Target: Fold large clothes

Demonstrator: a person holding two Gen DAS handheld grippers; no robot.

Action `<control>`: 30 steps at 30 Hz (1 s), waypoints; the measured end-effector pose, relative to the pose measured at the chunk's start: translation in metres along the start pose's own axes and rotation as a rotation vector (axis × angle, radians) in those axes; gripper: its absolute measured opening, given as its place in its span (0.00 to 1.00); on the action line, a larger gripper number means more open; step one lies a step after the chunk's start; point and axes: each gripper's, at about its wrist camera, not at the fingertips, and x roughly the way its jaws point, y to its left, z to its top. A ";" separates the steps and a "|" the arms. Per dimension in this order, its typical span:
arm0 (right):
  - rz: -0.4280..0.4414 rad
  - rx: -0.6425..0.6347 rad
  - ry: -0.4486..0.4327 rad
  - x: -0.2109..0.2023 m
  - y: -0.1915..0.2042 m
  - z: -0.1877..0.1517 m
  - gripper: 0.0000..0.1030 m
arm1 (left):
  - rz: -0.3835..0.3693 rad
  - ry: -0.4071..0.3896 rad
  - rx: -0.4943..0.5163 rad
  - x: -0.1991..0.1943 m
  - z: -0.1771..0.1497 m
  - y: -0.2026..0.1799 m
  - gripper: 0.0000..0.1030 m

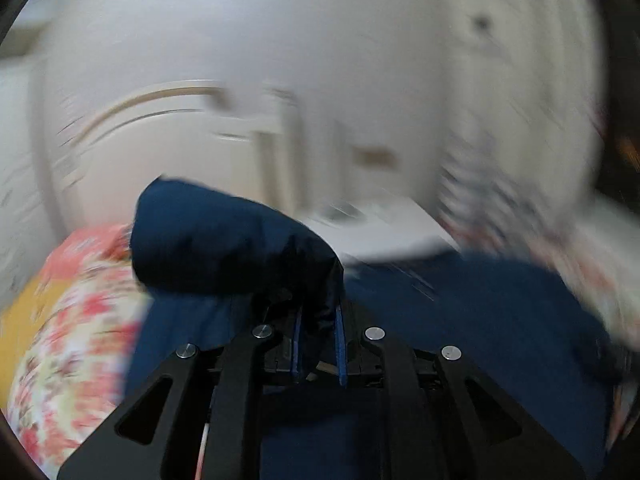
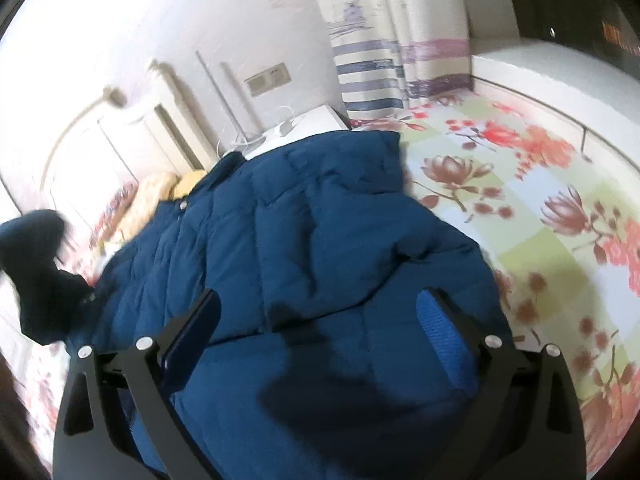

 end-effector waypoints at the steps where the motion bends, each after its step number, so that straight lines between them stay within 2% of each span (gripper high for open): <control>1: 0.003 0.009 0.000 -0.001 -0.002 0.000 0.94 | -0.022 0.041 0.066 0.011 -0.011 -0.031 0.10; 4: 0.006 0.012 -0.003 -0.001 -0.003 0.000 0.94 | -0.104 0.243 0.205 0.053 -0.051 -0.094 0.14; 6: 0.006 0.010 -0.001 0.000 -0.002 0.000 0.94 | -0.068 0.274 0.285 0.063 -0.069 -0.113 0.19; 8: 0.013 0.014 0.000 0.000 -0.003 -0.001 0.94 | -0.050 0.262 0.346 0.056 -0.071 -0.121 0.22; 10: 0.021 0.023 0.002 0.000 -0.005 -0.001 0.94 | -0.084 0.235 0.348 0.035 -0.064 -0.112 0.46; 11: 0.026 0.027 0.004 0.000 -0.006 -0.001 0.94 | -0.089 0.198 0.333 0.023 -0.060 -0.105 0.51; 13: 0.035 0.035 0.002 -0.001 -0.007 -0.001 0.94 | -0.056 0.048 0.245 -0.020 -0.049 -0.075 0.96; 15: 0.043 0.041 0.000 -0.001 -0.008 -0.002 0.94 | 0.043 -0.043 0.142 -0.043 -0.045 -0.039 0.96; 16: 0.045 0.043 0.001 -0.001 -0.008 -0.001 0.94 | 0.101 -0.042 0.100 -0.045 -0.044 -0.023 0.96; 19: 0.044 0.043 0.000 -0.001 -0.008 -0.002 0.94 | 0.342 0.052 -0.128 -0.036 -0.059 0.042 0.95; 21: 0.047 0.043 -0.002 -0.001 -0.007 -0.001 0.94 | 0.447 0.165 -0.215 -0.019 -0.075 0.076 0.95; 22: 0.049 0.042 -0.005 -0.001 -0.008 -0.001 0.94 | 0.445 0.217 -0.241 -0.012 -0.084 0.089 0.95; 26: 0.062 0.029 -0.012 -0.003 -0.006 -0.003 0.92 | 0.378 0.276 -0.249 0.005 -0.093 0.102 0.95; 28: 0.072 0.018 -0.011 -0.002 -0.004 -0.004 0.89 | 0.335 0.298 -0.246 0.018 -0.094 0.099 0.95; 30: 0.080 0.007 -0.015 -0.003 -0.001 -0.004 0.88 | 0.329 0.316 -0.215 0.033 -0.099 0.085 0.95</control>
